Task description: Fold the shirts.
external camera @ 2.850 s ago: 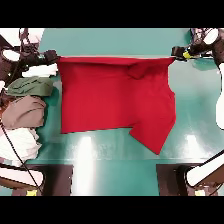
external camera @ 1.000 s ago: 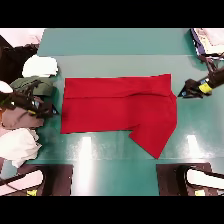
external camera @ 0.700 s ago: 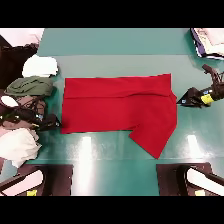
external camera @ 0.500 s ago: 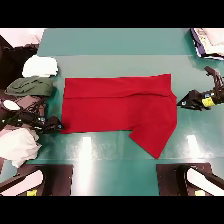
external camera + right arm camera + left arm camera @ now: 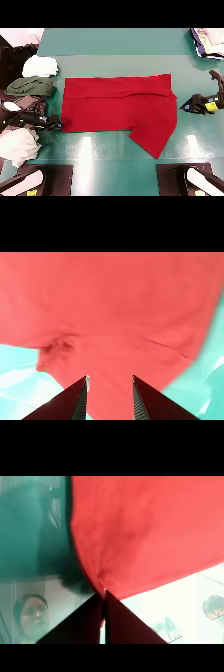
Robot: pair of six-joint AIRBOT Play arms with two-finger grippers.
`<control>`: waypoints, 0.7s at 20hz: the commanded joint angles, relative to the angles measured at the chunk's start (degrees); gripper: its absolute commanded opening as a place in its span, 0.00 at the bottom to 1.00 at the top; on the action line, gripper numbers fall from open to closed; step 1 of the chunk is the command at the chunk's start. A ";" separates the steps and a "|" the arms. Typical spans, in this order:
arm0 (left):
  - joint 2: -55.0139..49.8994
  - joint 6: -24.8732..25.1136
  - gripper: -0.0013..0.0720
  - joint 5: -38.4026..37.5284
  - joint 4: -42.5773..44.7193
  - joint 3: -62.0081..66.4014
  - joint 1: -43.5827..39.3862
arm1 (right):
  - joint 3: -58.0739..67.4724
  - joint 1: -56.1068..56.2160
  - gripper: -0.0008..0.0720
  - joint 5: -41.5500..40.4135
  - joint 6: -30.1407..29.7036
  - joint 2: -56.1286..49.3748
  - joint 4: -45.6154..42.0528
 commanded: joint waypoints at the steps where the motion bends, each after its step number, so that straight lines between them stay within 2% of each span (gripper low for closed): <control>1: 0.07 0.42 0.05 -1.31 -0.63 3.15 0.00 | -7.32 -5.70 0.44 -2.19 -1.22 1.49 -1.01; 4: 0.07 0.33 0.05 -2.23 -0.68 6.23 0.00 | -15.91 -10.12 0.44 -5.90 -3.21 1.51 -0.63; 8: 0.07 0.33 0.05 -2.75 -0.70 7.19 0.00 | -23.19 -10.38 0.44 -11.80 -3.30 1.53 -0.39; 14: 0.07 0.31 0.05 -2.91 -0.72 7.21 0.00 | -27.23 -2.32 0.44 -19.23 -2.56 1.42 -0.31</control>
